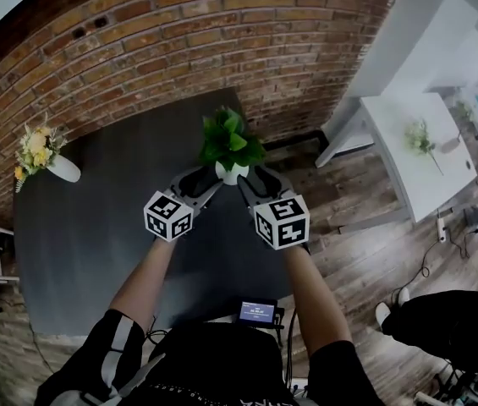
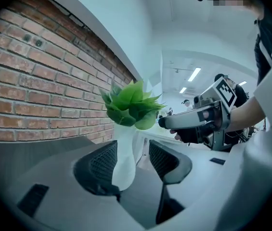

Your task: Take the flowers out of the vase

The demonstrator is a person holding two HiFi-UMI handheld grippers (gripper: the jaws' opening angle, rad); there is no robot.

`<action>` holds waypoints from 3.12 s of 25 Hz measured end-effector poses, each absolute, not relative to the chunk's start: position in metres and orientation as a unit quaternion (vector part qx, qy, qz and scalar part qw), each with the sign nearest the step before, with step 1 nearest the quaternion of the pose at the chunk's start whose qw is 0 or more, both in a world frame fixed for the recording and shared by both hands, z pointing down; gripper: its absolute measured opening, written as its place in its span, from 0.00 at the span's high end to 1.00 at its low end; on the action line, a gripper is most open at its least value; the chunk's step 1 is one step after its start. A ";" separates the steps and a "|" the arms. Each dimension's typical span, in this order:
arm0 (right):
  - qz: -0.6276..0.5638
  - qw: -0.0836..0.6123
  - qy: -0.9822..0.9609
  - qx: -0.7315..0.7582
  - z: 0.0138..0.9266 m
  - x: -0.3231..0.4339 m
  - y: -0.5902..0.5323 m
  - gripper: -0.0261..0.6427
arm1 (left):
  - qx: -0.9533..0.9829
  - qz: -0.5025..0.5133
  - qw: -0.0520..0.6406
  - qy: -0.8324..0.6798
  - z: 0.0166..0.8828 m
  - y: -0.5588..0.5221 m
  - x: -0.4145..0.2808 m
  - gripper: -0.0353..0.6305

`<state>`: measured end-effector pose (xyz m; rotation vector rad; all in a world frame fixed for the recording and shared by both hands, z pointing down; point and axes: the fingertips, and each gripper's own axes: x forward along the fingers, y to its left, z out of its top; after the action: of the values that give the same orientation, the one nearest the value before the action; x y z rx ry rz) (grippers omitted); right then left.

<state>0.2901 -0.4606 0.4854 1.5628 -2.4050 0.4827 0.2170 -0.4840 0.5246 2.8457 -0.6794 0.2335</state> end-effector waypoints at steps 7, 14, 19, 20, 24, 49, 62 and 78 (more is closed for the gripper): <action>0.146 0.141 -0.840 0.503 0.499 0.301 -0.499 0.51 | 0.966 0.097 0.084 -0.226 0.543 -0.519 0.251 0.50; 0.144 0.139 -0.866 0.458 0.511 0.291 -0.524 0.48 | 0.966 0.091 0.079 -0.228 0.557 -0.542 0.270 0.47; 0.117 0.126 -0.875 0.453 0.500 0.274 -0.545 0.48 | 0.967 0.091 0.070 -0.226 0.561 -0.547 0.282 0.48; 0.114 0.128 -0.876 0.451 0.500 0.272 -0.548 0.48 | 0.967 0.090 0.070 -0.230 0.561 -0.548 0.282 0.50; 0.102 0.132 -0.878 0.449 0.501 0.267 -0.553 0.48 | 0.965 0.092 0.065 -0.236 0.562 -0.552 0.279 0.57; 0.054 0.084 -0.866 0.490 0.442 0.277 -0.553 0.87 | 0.965 0.115 0.086 -0.220 0.569 -0.548 0.277 0.56; 0.028 0.032 -0.867 0.496 0.373 0.275 -0.544 0.87 | 0.963 0.117 0.084 -0.229 0.546 -0.532 0.251 0.56; -0.040 -0.024 -0.864 0.502 0.266 0.269 -0.492 0.87 | 0.966 0.065 0.038 -0.248 0.468 -0.500 0.206 0.56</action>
<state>0.2689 -0.4923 0.2658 1.6015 -2.7566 -0.1279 0.2062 -0.4997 0.4681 2.9625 -0.7603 0.1979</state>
